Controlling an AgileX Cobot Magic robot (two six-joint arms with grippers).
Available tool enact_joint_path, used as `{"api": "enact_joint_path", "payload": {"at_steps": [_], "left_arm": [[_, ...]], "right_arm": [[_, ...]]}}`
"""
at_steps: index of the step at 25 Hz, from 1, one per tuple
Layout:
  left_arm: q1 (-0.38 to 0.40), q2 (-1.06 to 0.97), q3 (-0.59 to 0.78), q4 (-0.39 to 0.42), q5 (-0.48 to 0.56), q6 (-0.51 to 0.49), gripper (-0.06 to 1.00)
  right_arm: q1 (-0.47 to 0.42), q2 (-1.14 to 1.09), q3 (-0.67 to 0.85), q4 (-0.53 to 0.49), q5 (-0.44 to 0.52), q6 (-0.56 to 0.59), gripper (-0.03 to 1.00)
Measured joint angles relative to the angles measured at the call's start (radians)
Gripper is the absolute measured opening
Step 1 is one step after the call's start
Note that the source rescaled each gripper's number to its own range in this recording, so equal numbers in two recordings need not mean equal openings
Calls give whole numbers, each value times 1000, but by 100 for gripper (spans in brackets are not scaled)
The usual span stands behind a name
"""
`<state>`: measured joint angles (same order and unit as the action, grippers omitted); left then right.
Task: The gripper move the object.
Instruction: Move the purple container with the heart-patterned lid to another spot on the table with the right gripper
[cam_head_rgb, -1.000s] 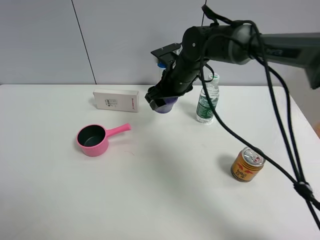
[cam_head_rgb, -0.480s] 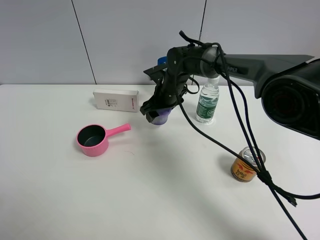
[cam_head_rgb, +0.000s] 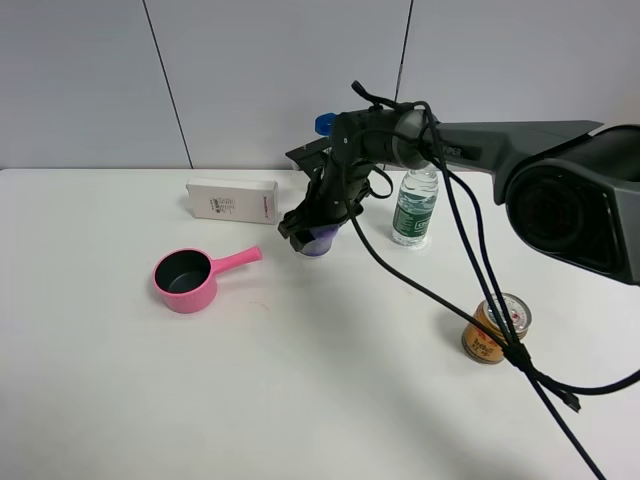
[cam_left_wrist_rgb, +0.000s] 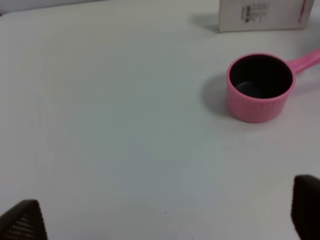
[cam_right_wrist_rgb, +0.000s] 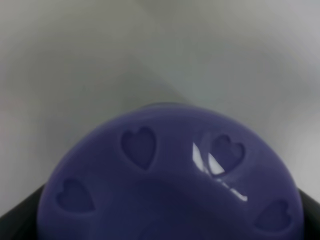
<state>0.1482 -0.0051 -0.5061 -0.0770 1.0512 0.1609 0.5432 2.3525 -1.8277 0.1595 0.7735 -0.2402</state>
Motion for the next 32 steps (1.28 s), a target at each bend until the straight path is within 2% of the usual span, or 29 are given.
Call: {"api": "enact_joint_path", "payload": {"at_steps": [18,19,20,22,24,27,32], "left_arm": [[0,0,0,0,0,0,100],[0,0,0,0,0,0,100],[0,0,0,0,0,0,100],[0,0,0,0,0,0,100],[0,0,0,0,0,0,100],[0,0,0,0,0,0,100],[0,0,0,0,0,0,100]], "right_arm": [[0,15,0,-5,12,-8,1],[0,15,0,-5,13,-8,3],[0,15,0,-5,13,-8,11],[2,15,-4,-5,14,-8,37],[5,14,-5,-4,15,-8,47],[9,11,-5,-4,16,-8,51],[11,-27,-5,-5,42,-8,51]]}}
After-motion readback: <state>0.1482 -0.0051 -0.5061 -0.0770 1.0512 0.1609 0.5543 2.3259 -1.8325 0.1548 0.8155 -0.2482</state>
